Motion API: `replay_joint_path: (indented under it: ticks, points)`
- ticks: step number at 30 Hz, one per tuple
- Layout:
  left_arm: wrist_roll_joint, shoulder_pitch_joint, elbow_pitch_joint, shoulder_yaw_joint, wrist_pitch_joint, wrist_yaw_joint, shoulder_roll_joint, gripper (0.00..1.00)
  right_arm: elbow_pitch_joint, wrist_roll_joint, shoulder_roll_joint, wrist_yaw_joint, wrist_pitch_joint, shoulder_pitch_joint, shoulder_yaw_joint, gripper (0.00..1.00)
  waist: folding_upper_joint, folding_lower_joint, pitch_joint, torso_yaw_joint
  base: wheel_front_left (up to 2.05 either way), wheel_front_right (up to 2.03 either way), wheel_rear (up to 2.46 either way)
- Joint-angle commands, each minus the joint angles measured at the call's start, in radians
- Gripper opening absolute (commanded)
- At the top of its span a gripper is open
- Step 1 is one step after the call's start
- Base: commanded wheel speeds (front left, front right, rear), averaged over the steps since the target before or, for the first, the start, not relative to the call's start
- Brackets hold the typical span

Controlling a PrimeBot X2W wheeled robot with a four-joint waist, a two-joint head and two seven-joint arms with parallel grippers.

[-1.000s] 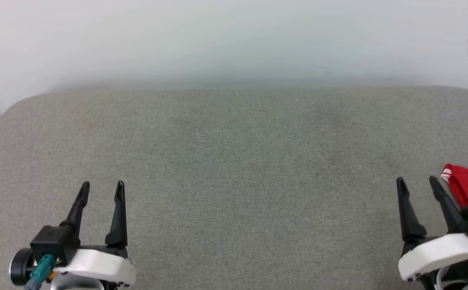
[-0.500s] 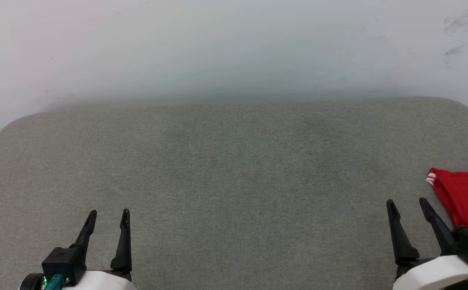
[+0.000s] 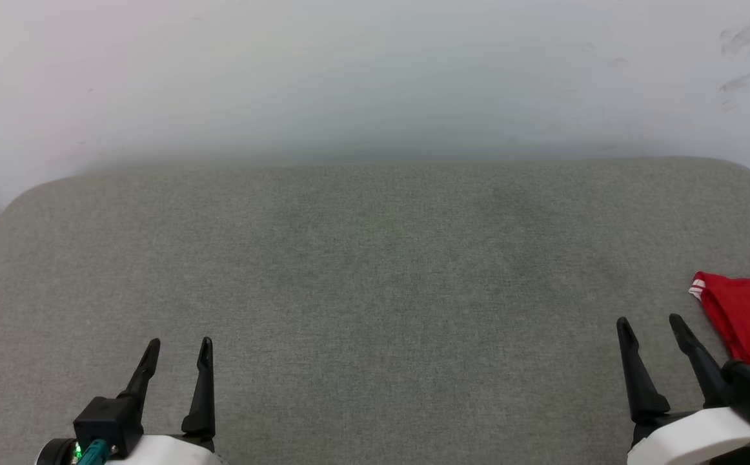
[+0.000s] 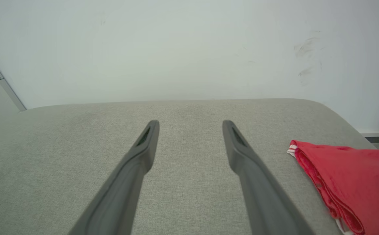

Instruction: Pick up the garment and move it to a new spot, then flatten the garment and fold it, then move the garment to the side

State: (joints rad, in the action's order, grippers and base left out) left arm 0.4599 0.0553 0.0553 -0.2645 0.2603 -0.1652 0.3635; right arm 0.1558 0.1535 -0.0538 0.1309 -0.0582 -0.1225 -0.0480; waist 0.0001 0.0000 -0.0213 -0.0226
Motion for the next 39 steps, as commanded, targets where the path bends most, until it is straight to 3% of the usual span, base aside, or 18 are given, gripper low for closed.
replay_joint_path:
  ticks: [1, 2, 39]
  points:
    - [-0.008, -0.012, 0.000, 0.001, 0.007, 0.004, -0.004, 1.00, 0.007, 0.006, 0.005, 0.000, -0.001, 0.001, -0.001, 1.00, -0.0001, 0.0000, 0.000, 0.002, 0.00, 0.00, 0.00]
    - [-0.002, -0.001, 0.000, 0.000, 0.000, 0.000, -0.001, 0.00, 0.002, 0.001, 0.000, 0.000, 0.000, 0.000, -0.001, 0.00, -0.0001, 0.0000, 0.000, 0.002, 0.00, 0.00, 0.00]
    - [0.505, -0.071, 0.091, 0.143, -0.148, 0.126, -0.125, 0.00, -0.176, 0.643, -0.019, 0.000, -0.002, 0.098, -0.002, 0.00, -0.0001, 0.0000, 0.007, 0.008, 0.00, 0.00, 0.00]
